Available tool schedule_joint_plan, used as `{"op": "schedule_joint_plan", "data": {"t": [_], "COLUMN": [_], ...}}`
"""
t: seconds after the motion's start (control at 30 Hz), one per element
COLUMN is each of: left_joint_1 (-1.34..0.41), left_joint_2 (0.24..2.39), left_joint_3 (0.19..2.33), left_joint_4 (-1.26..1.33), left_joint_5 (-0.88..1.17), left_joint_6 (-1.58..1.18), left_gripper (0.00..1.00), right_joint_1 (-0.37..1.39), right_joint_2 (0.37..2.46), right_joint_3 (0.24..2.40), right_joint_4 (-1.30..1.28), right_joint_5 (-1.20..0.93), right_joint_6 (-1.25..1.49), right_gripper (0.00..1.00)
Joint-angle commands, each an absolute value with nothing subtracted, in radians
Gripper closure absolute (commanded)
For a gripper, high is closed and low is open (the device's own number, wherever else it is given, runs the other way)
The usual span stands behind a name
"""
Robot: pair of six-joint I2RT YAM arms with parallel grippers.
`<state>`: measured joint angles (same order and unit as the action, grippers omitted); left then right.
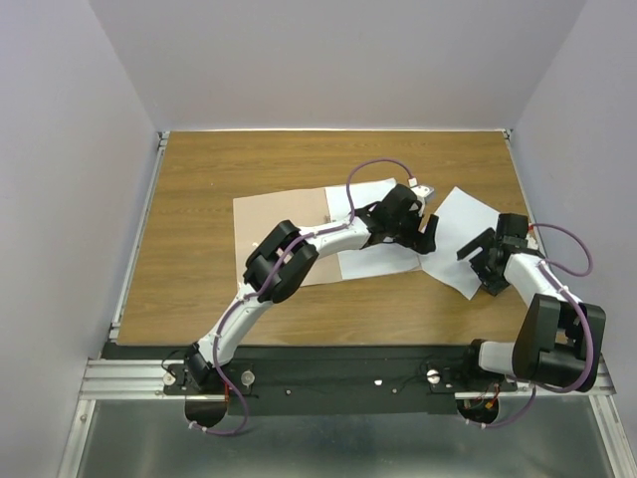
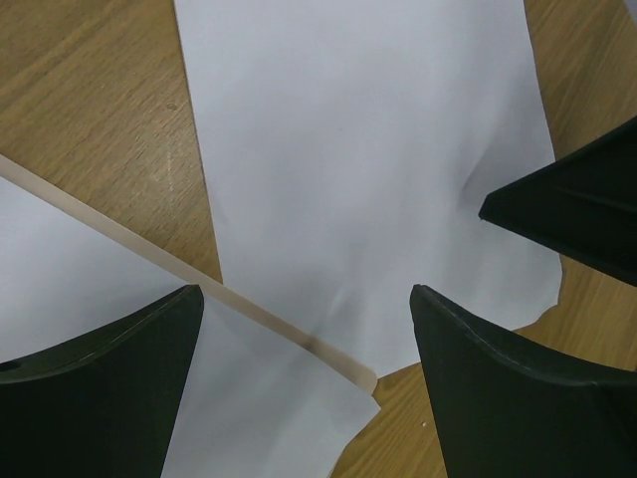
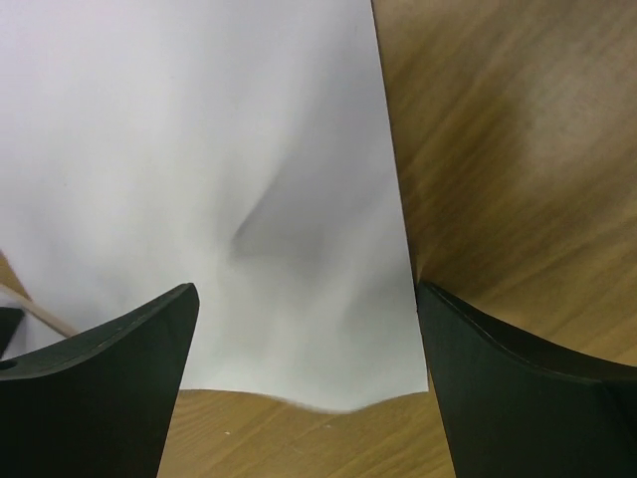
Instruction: Put the files into the folder
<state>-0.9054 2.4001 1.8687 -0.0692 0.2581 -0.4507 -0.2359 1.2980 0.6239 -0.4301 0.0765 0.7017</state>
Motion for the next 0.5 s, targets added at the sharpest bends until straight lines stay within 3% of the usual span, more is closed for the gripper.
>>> {"op": "schedule_joint_plan", "data": {"t": [0.0,0.17,0.47], "left_joint_1": [-0.916,-0.914,-0.914], "left_joint_2": [2.459,2.465,2.464], "left_joint_3": [1.871,1.848,1.832], "left_joint_4": [-0.110,-0.110,-0.120], "left_joint_5": [0.305,0.295,0.282], "left_joint_6": [-0.466,-0.469,-0.474], "left_gripper": [0.05,0.05,0.05], "right_joint_1": [-0.242,-0.245,-0.245], "right_joint_2": [1.350,1.324,1.227], "right_joint_3": [0.551,0.535,0.505], "right_joint_4": [-0.318,-0.230,-0.184], "right_joint_5": [-0.090,-0.201,-0.183], "right_joint_6": [0.698,0.695,0.677], "right_gripper": [0.02,0.03,0.07]}}
